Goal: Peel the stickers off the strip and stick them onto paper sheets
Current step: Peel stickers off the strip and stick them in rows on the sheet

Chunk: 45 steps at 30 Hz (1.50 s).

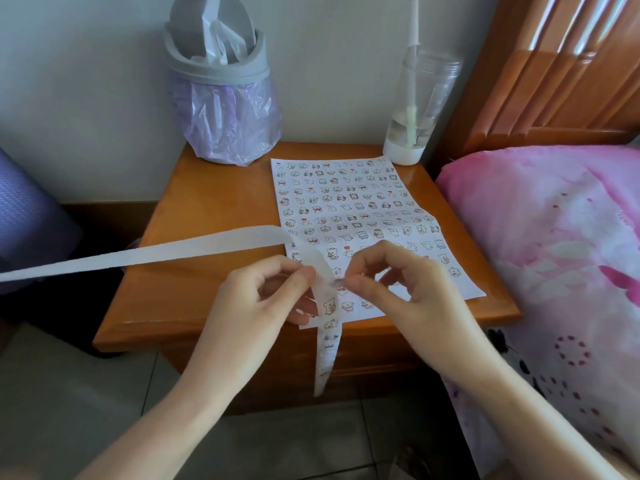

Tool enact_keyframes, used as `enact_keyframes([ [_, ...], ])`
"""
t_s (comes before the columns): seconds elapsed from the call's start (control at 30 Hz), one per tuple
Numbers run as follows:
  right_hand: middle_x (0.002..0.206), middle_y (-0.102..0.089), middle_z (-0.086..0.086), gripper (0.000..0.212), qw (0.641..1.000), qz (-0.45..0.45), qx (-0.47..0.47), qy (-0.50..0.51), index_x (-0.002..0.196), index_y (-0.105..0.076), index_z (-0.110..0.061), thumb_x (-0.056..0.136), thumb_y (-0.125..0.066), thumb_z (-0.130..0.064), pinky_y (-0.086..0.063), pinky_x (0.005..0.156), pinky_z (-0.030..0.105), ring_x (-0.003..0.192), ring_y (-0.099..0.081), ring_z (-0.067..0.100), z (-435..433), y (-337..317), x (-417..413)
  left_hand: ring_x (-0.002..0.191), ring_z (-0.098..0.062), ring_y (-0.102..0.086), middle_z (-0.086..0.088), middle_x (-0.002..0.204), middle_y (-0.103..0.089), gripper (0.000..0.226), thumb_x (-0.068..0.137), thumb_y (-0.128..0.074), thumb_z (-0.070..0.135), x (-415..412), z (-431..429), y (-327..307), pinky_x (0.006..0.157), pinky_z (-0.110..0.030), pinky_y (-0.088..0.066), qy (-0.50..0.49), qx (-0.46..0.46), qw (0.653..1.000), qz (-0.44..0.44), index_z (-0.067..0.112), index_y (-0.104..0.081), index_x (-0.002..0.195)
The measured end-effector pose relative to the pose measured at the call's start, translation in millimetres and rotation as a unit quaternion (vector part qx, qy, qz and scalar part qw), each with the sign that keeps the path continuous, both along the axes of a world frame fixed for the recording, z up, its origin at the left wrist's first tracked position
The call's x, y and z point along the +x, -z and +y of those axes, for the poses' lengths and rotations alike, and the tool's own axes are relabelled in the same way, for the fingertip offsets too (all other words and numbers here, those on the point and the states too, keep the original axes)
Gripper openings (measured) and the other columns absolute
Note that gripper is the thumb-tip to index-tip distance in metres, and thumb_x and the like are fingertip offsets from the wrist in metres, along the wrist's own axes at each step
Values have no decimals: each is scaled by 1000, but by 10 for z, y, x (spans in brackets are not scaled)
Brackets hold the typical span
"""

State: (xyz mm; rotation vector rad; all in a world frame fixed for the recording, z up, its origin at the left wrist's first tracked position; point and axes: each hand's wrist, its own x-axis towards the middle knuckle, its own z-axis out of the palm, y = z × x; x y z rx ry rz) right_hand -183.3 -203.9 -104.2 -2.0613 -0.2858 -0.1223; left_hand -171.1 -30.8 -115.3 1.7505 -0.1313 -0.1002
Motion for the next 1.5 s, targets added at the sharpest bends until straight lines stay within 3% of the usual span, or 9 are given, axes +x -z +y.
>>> enact_keyframes([
  [0.13, 80, -69, -7, 3, 998, 43, 45, 29, 85, -67, -19, 83, -66, -21, -46, 57, 19, 65, -58, 4, -238, -105, 72, 63, -14, -70, 2, 74, -74, 15, 90, -56, 18, 8, 18, 9, 59, -26, -59, 5, 2, 1000, 16, 14, -69, 86],
  [0.27, 66, -66, -18, 7, 989, 134, -37, 55, 82, -69, -21, 81, -68, -28, -44, 56, 16, 53, -54, -3, -459, -94, 154, 61, -13, -70, 5, 75, -74, 13, 88, -56, 20, 10, 33, 37, 57, -27, -59, 7, 35, 999, 6, 15, -69, 87],
  [0.37, 67, -68, -14, 7, 985, 154, -56, 58, 79, -70, -20, 79, -71, -27, -47, 56, 15, 56, -57, 3, -490, -58, 176, 61, -10, -69, 10, 76, -74, 12, 88, -57, 20, 12, 33, 71, 53, -22, -57, 11, 66, 998, -4, 17, -68, 88],
  [0.47, 81, -72, -4, 5, 983, 150, -82, 59, 79, -72, -22, 78, -73, -26, -54, 72, 32, 76, -65, 20, -487, -10, 186, 61, -7, -69, 12, 76, -73, 11, 87, -57, 23, 11, 33, 94, 49, -16, -53, 11, 93, 995, -19, 18, -67, 90],
  [0.87, 81, -72, -3, 2, 986, 140, -79, 54, 80, -74, -19, 78, -74, -21, -47, 63, 13, 73, -62, 13, -462, 64, 216, 52, -2, -64, 12, 73, -71, 11, 87, -57, 25, 18, 23, 106, 46, -8, -46, 4, 132, 991, -32, 21, -67, 89],
  [0.97, 80, -72, -2, 2, 986, 135, -81, 53, 79, -73, -19, 77, -75, -20, -44, 59, 10, 65, -56, 3, -459, 74, 210, 52, -3, -64, 12, 72, -72, 11, 87, -57, 26, 22, 26, 111, 46, -8, -46, 2, 132, 991, -33, 22, -67, 88],
  [1.5, 62, -61, -13, 8, 987, 101, -103, 67, 73, -70, -23, 76, -77, -20, -37, 51, 5, 53, -48, -6, -427, 98, 184, 52, -7, -64, 14, 73, -71, 13, 88, -56, 30, 34, 47, 136, 48, -10, -48, 10, 151, 988, -30, 24, -67, 92],
])
